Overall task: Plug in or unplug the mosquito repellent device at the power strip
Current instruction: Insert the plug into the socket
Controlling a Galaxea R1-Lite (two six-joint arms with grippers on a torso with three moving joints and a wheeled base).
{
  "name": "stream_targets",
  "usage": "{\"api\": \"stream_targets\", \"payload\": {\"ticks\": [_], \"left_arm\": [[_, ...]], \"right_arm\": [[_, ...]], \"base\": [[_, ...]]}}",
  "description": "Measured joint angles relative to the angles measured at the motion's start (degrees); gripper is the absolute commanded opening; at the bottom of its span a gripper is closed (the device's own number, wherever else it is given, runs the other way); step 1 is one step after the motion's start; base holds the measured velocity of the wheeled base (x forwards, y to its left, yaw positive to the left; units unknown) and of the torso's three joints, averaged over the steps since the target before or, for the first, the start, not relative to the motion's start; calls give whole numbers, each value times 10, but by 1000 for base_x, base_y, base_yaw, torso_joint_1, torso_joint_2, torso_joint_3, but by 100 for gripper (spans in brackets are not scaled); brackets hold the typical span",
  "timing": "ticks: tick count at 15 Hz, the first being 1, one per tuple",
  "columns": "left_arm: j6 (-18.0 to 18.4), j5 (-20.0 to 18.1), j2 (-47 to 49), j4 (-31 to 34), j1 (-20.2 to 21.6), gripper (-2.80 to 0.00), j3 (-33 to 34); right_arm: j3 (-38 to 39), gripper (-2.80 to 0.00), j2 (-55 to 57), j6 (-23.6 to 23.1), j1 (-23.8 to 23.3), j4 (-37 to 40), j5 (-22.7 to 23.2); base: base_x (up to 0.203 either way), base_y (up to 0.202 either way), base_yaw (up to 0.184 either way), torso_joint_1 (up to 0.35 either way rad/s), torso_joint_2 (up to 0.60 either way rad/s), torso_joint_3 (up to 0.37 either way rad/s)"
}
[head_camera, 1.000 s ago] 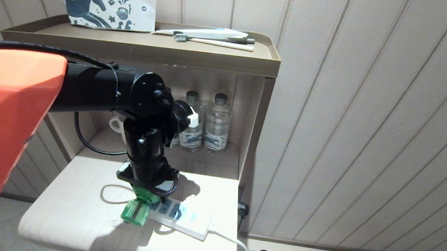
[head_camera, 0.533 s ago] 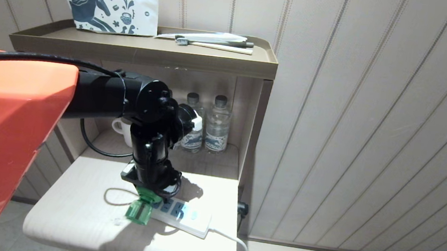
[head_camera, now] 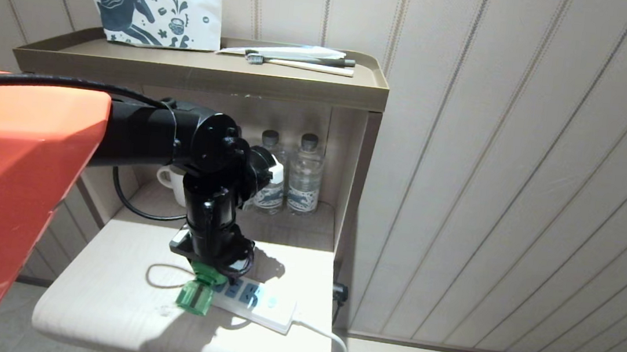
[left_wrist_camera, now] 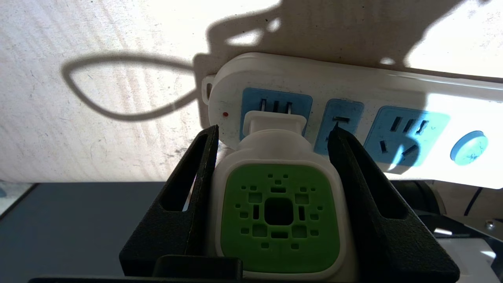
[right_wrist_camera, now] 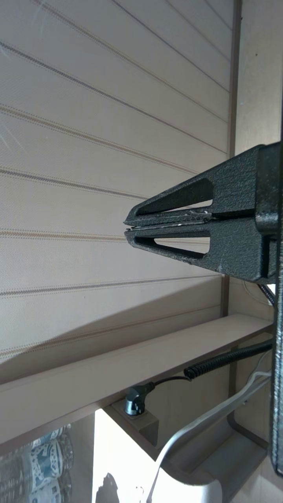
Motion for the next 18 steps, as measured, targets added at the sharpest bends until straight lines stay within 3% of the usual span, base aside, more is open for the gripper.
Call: {"api": "stream_targets", "payload": {"ticks": [13, 18], "left_arm": [[-3, -2, -62, 83, -2, -280, 12], [-16, -6, -66, 78, -4, -280, 14]], "right_arm": [[0, -280, 0, 0, 0, 0, 0], [0, -280, 0, 0, 0, 0, 0]], "base": [[0, 0, 0, 0, 0, 0], [0, 0, 0, 0, 0, 0]]}}
